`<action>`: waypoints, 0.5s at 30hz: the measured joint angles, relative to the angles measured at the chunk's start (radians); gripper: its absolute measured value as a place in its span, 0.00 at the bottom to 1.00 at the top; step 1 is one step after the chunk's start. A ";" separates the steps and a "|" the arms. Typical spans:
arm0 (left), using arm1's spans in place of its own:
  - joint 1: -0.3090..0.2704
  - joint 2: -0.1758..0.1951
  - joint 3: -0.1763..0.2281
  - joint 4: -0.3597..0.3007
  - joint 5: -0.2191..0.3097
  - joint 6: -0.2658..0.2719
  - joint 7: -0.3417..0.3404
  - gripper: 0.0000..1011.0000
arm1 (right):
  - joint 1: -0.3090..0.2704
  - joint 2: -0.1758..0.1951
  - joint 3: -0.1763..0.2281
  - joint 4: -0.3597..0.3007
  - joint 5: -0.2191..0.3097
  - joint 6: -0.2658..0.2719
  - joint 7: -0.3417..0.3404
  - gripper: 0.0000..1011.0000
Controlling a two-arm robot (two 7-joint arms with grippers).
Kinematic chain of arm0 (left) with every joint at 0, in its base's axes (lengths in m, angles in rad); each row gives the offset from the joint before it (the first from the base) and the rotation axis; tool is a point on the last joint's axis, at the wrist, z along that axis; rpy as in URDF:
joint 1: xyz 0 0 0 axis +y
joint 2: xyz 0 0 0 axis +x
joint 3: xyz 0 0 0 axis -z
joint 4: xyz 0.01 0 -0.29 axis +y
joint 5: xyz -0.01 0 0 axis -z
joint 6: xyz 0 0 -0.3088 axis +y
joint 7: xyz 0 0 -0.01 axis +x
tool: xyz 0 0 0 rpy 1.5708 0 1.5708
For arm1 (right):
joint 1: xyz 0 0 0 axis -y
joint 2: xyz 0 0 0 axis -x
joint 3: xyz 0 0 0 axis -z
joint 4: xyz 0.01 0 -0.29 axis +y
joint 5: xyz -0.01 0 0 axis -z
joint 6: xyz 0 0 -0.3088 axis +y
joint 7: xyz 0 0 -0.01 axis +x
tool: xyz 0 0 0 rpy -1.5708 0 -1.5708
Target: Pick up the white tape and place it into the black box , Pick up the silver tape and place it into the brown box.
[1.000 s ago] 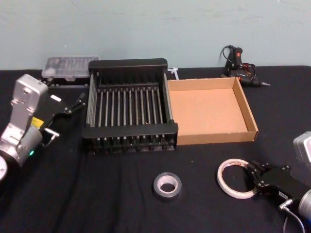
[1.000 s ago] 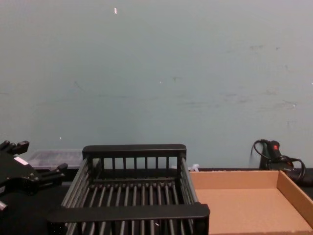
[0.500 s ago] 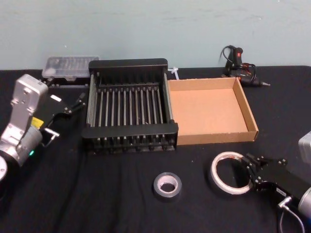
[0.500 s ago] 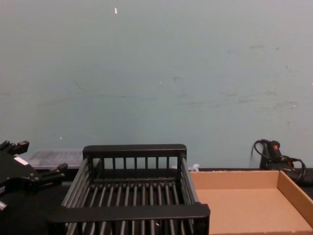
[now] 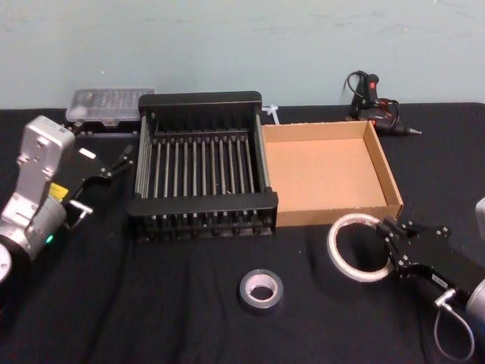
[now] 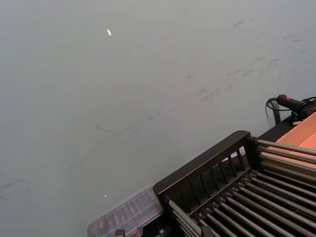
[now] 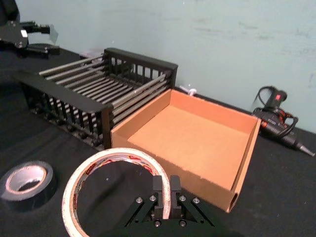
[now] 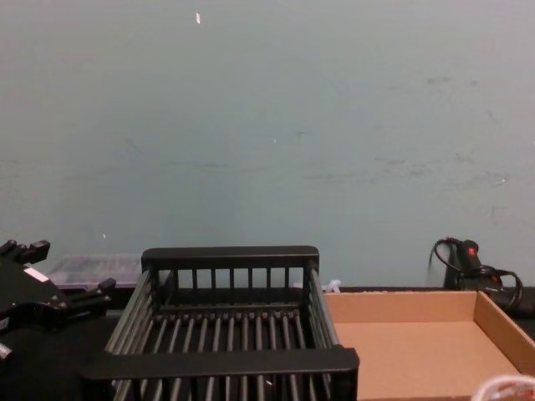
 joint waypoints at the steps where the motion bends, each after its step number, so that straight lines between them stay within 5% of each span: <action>1: 0.000 0.000 0.000 0.000 0.000 0.000 0.000 0.99 | 0.001 -0.001 0.001 -0.001 0.000 -0.002 0.000 0.09; 15: 0.000 0.000 0.000 0.000 0.000 0.000 0.000 0.99 | 0.047 -0.036 -0.004 -0.013 0.004 0.044 -0.029 0.09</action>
